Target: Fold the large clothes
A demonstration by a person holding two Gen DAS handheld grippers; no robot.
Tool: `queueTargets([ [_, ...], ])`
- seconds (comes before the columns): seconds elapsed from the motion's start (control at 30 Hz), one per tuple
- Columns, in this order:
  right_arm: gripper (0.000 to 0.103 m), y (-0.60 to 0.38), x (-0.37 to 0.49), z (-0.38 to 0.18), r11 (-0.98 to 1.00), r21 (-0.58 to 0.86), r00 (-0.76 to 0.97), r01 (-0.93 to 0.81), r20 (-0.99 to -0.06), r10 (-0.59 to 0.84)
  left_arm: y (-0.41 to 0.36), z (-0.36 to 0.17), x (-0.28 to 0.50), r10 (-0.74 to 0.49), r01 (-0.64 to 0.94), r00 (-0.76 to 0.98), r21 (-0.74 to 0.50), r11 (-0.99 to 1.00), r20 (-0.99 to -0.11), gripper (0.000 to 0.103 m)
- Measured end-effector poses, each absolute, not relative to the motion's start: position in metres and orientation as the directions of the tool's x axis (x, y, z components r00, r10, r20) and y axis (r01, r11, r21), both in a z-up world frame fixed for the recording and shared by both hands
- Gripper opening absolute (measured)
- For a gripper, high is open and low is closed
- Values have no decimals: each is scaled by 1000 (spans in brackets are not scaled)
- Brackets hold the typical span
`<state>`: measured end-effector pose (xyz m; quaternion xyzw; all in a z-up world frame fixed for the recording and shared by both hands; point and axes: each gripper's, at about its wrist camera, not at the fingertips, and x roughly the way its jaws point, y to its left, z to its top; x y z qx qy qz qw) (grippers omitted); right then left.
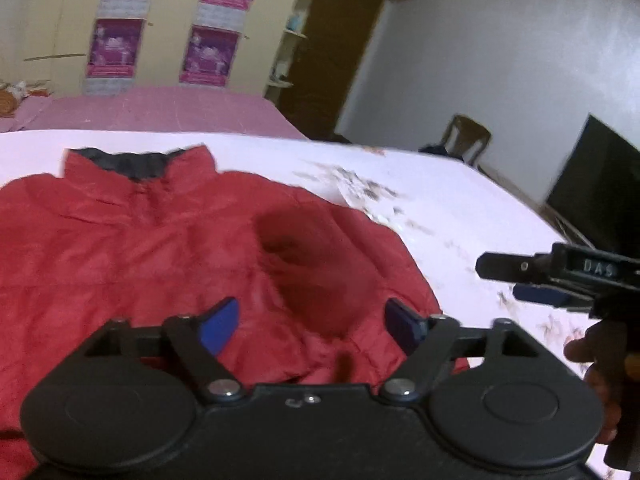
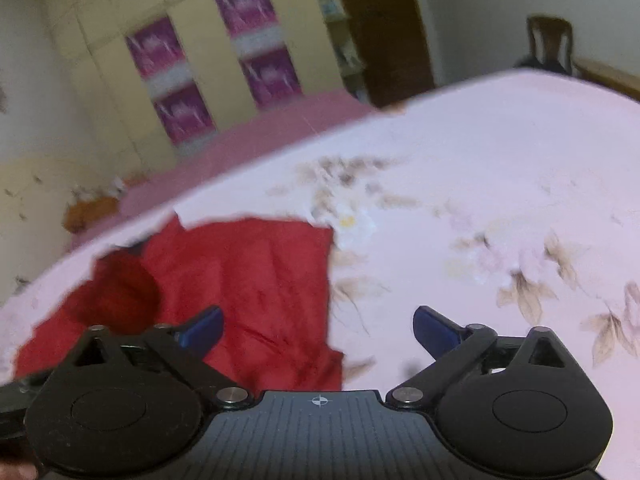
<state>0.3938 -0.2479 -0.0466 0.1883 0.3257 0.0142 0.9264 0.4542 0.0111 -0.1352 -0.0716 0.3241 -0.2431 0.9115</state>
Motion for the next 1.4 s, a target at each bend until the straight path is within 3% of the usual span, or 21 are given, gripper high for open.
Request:
queueTargets([
  [0.07, 99, -245, 393, -42, 921, 386, 791, 53, -580, 197, 37, -127, 445, -441, 335, 716, -288, 897, -541, 67],
  [0.23, 72, -224, 402, -46, 890, 455, 758, -5, -580, 301, 129, -117, 411, -199, 104, 827, -203, 973, -526, 63],
  [0.37, 68, -203, 414, -58, 871, 490, 716, -16, -603, 352, 199, -127, 383, -42, -57, 813, -152, 987, -580, 60],
  [0.43, 59, -195, 421, -65, 861, 508, 698, -14, -612, 372, 217, -133, 370, -10, -96, 798, -143, 985, -602, 59],
  [0.67, 56, -169, 444, -81, 870, 494, 656, -3, -656, 374, 222, -156, 375, -12, -96, 764, -132, 987, -646, 56],
  [0.7, 44, -165, 447, -82, 876, 481, 652, -9, -662, 370, 222, -158, 381, -6, -101, 761, -128, 987, -649, 54],
  [0.77, 36, -159, 449, -81, 888, 459, 647, -18, -672, 360, 224, -163, 386, 2, -115, 762, -132, 985, -648, 48],
  [0.83, 20, -155, 449, -78, 895, 444, 651, -36, -669, 358, 229, -163, 391, 17, -130, 773, -132, 983, -634, 43],
  [1.1, 18, -146, 415, -33, 938, 313, 777, -149, -550, 306, 236, -169, 395, -11, -114, 767, -153, 982, -642, 38],
  [1.23, 18, -141, 427, -71, 959, 275, 701, -74, -669, 246, 236, -168, 397, -16, -103, 758, -144, 984, -653, 38],
  [1.4, 18, -135, 429, -87, 957, 287, 680, -38, -694, 235, 242, -169, 399, -32, -80, 747, -138, 987, -664, 38],
])
